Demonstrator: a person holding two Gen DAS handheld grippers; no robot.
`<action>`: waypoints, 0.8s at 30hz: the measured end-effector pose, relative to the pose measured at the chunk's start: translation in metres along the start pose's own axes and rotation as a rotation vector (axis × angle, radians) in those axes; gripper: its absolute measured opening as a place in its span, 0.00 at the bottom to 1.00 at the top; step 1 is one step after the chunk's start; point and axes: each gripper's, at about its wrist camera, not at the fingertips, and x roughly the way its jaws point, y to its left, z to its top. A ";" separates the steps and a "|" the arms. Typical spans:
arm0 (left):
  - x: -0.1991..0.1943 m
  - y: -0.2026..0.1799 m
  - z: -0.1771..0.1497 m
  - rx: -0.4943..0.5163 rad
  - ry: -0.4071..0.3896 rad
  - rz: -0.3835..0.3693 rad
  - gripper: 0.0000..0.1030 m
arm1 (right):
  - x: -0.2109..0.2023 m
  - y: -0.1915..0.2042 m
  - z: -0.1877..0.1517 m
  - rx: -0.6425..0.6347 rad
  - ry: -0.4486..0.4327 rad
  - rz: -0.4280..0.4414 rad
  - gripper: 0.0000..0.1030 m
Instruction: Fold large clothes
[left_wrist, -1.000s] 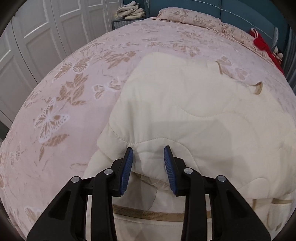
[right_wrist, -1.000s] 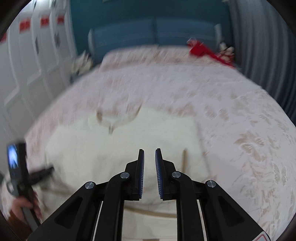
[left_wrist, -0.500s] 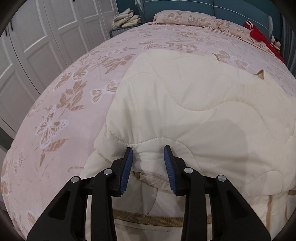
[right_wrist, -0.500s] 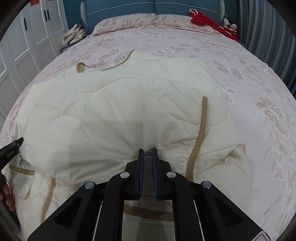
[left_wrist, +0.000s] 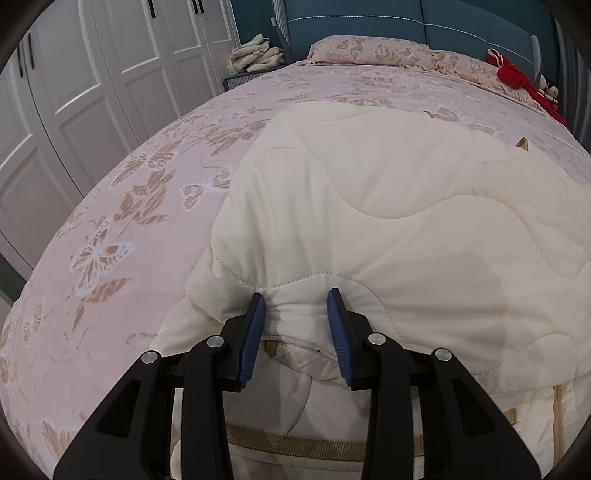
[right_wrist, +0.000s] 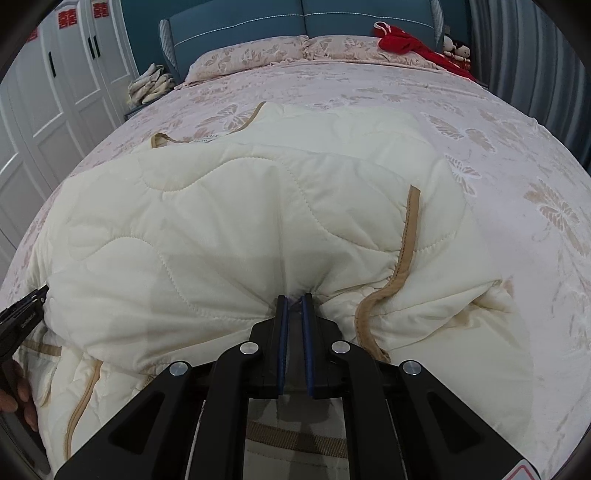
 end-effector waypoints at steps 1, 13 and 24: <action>0.000 -0.001 0.000 0.001 -0.002 0.003 0.33 | 0.000 0.001 0.000 -0.003 -0.002 -0.003 0.05; -0.039 0.056 0.059 -0.097 0.021 -0.095 0.36 | -0.043 -0.009 0.038 0.069 0.013 -0.006 0.21; 0.049 0.027 0.168 -0.148 0.086 -0.057 0.48 | 0.041 0.127 0.165 -0.100 0.020 0.206 0.33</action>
